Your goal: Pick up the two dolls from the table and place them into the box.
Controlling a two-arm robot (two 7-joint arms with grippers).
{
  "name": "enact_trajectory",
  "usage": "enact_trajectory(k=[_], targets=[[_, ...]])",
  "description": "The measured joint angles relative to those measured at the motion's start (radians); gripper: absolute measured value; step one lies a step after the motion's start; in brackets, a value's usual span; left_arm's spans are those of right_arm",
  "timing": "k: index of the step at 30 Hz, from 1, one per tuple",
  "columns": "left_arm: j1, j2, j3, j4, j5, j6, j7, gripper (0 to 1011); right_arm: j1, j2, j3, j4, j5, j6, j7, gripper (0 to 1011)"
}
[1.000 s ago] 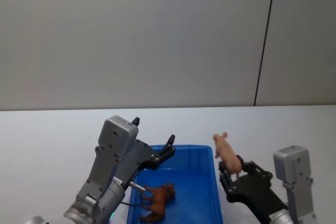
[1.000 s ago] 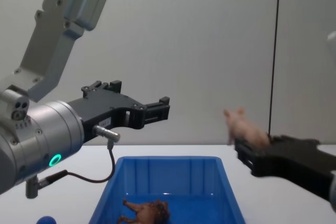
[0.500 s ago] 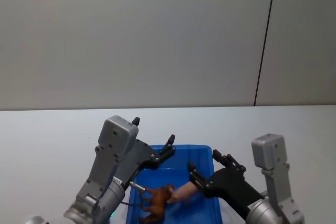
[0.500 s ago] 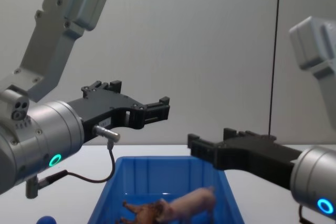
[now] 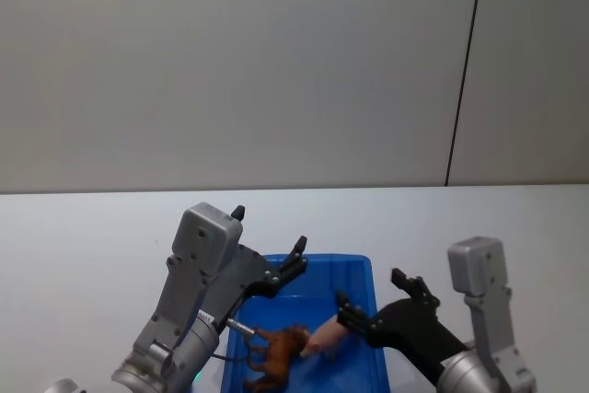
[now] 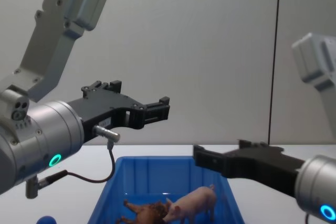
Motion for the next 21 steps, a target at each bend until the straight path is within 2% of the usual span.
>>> enact_trajectory(k=[11,21], targets=[[0.000,0.000,0.000,0.000,0.000,0.000,0.000,1001,-0.054,0.032,0.024,-0.037,0.026,-0.008,-0.099,1001],[0.001,0.000,0.000,0.000,0.000,0.000,0.000,1001,-0.082,0.049,0.036,-0.057,0.037,-0.014,-0.140,1001]])
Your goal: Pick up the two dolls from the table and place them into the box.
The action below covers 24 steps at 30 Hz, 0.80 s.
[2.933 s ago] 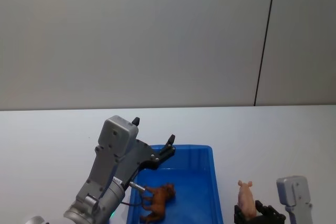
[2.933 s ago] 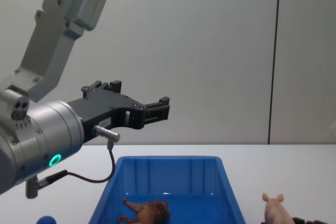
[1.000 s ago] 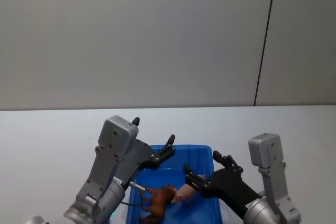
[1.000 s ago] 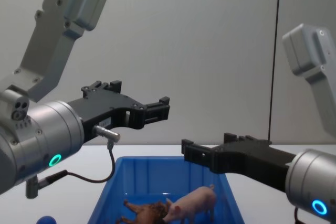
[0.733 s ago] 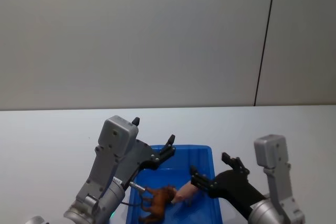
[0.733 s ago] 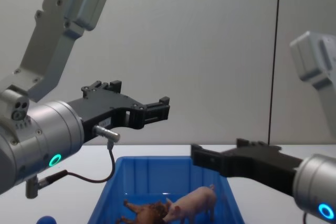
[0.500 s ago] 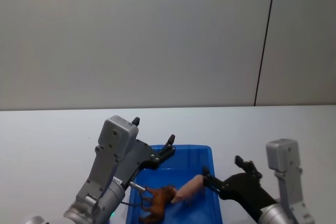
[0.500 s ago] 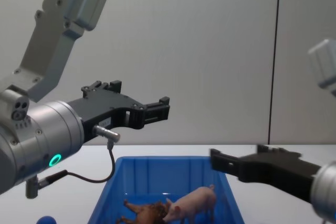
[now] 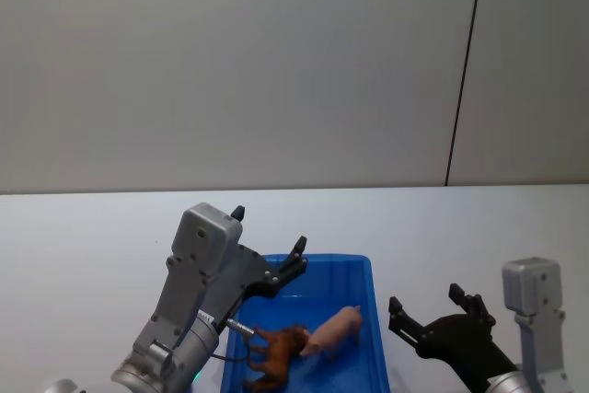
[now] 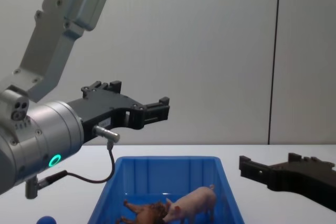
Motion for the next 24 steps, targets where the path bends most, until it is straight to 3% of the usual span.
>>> enact_trajectory(k=[9,24], targets=[[0.012,0.009,-0.005,-0.016,-0.007,0.031,0.010,1001,-0.013,0.009,0.006,-0.010,0.006,-0.003,-0.020,1001],[0.071,0.054,-0.027,-0.079,-0.068,0.160,0.074,1001,-0.022,0.014,0.009,-0.016,0.009,-0.005,-0.033,1001]])
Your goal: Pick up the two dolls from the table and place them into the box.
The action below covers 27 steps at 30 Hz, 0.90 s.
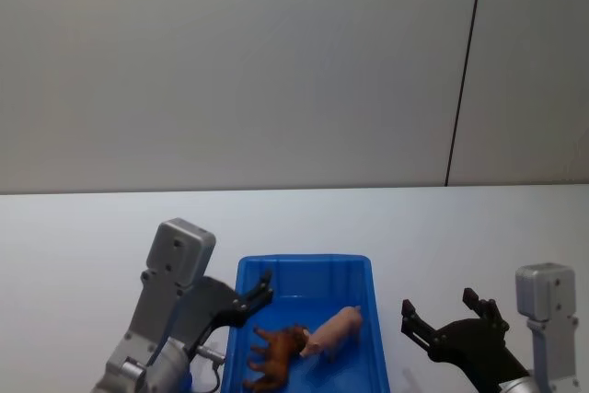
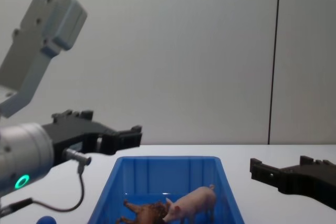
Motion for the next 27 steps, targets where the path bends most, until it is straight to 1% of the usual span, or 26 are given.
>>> enact_trajectory(k=[5,11,14,17,20,27], targets=[[0.027,0.019,-0.009,-0.018,-0.029,0.044,0.034,1001,-0.001,0.000,0.000,-0.001,0.001,0.000,-0.001,1001],[0.057,0.038,-0.018,-0.034,-0.057,0.079,0.069,1001,-0.002,0.001,0.001,-0.001,0.001,0.000,-0.003,1001],[0.077,0.051,-0.025,-0.044,-0.079,0.099,0.097,1001,-0.002,0.001,0.001,-0.002,0.001,0.000,-0.004,1001],[0.091,0.060,-0.030,-0.050,-0.090,0.107,0.111,1001,-0.002,0.001,0.001,-0.002,0.001,0.000,-0.004,1001],[0.114,0.075,-0.038,-0.059,-0.112,0.122,0.137,1001,-0.003,0.002,0.001,-0.002,0.001,0.000,-0.004,1001],[0.146,0.094,-0.049,-0.070,-0.140,0.137,0.168,1001,-0.003,0.002,0.001,-0.002,0.001,0.000,-0.005,1001]])
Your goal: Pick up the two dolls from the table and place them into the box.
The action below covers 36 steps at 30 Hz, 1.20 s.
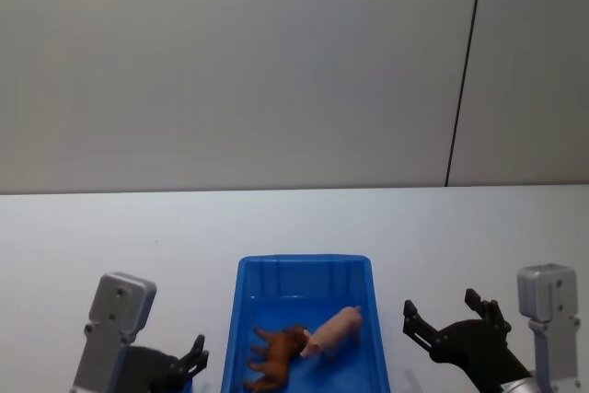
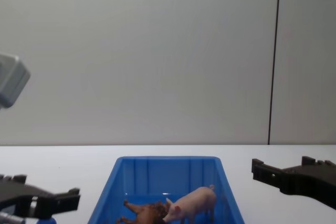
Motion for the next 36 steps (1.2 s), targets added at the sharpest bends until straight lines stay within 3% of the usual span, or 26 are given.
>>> enact_trajectory(k=[12,29,35,36], targets=[[0.033,0.016,-0.016,0.005,-0.031,0.005,0.016,1001,0.000,0.000,0.000,0.000,0.000,0.000,0.000,1001],[0.017,-0.006,-0.022,0.055,-0.018,-0.011,-0.053,1001,0.000,0.000,0.000,0.000,0.000,0.000,0.000,1001],[0.012,-0.014,-0.024,0.070,-0.015,-0.012,-0.068,906,0.000,0.000,0.000,0.000,0.000,0.000,0.000,1001],[0.012,-0.016,-0.024,0.072,-0.014,-0.010,-0.070,848,0.000,0.000,0.000,0.000,0.000,0.000,0.000,1001]])
